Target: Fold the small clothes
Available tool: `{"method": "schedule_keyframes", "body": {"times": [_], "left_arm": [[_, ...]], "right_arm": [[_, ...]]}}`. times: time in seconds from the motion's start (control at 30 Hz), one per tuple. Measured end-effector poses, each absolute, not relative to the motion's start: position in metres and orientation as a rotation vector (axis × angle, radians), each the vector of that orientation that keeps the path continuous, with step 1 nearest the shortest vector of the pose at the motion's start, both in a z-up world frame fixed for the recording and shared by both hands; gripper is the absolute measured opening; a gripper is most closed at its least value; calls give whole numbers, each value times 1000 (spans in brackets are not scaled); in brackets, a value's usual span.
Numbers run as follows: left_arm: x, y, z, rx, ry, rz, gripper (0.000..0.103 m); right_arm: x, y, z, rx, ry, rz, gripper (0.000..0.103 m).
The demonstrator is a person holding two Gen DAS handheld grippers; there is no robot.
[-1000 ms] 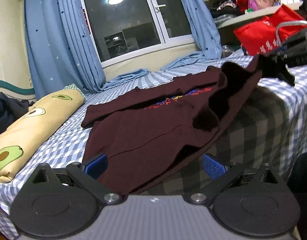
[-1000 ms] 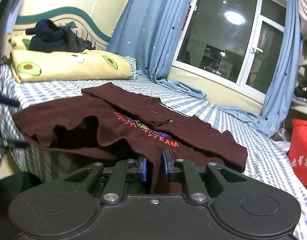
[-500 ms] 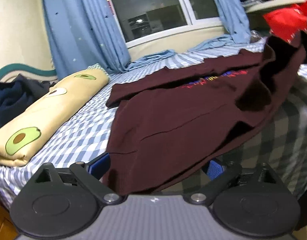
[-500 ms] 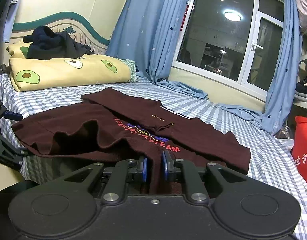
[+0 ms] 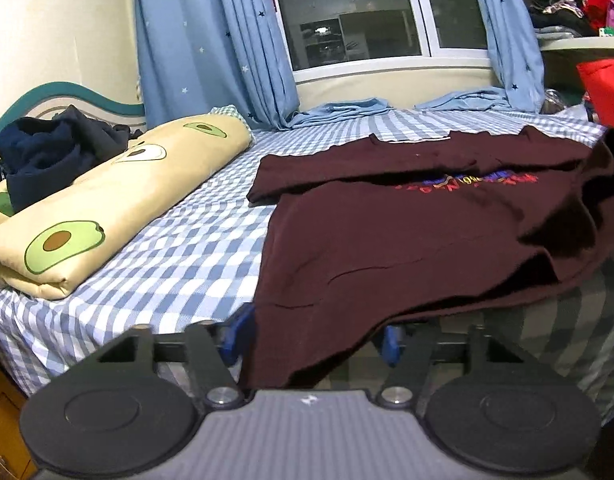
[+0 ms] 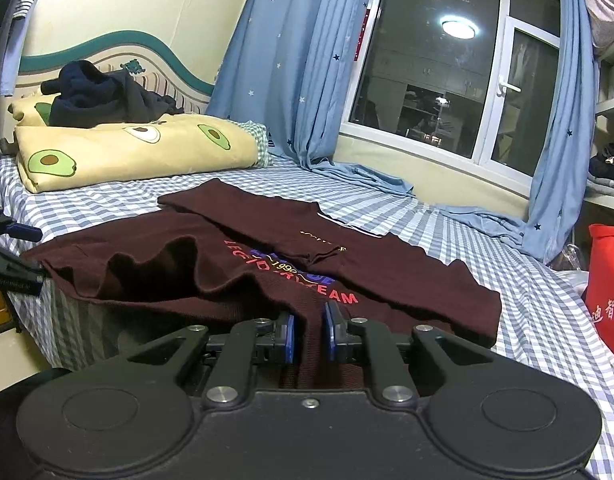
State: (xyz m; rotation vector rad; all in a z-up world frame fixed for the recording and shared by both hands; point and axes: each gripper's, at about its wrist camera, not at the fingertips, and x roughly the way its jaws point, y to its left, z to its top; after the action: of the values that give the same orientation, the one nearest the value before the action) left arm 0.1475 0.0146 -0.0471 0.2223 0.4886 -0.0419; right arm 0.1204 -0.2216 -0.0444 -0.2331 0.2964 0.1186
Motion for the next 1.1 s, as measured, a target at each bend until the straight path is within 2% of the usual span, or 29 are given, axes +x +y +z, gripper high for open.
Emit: {"method": "schedule_keyframes", "body": {"times": [0.37,0.7,0.77,0.93,1.0,1.1], "left_arm": [[168,6,-19,261,466,-56,47],[179,-3,-10,266,467,-62,41],[181,-3,-9,266,465,-64,41],[185,-4,-6,269,464,-66,40],[187,-5,-5,272,463,-65,40],[189,-6,-3,279,460,-66,40]], "right_arm": [[111,-217,-66,-272,328,95,17],[104,-209,-96,-311,372,64,31],[104,-206,-102,-319,375,59,39],[101,-191,-121,-375,365,72,78],[101,-180,-130,-443,345,55,83],[104,-170,-139,-534,322,14,83]]}}
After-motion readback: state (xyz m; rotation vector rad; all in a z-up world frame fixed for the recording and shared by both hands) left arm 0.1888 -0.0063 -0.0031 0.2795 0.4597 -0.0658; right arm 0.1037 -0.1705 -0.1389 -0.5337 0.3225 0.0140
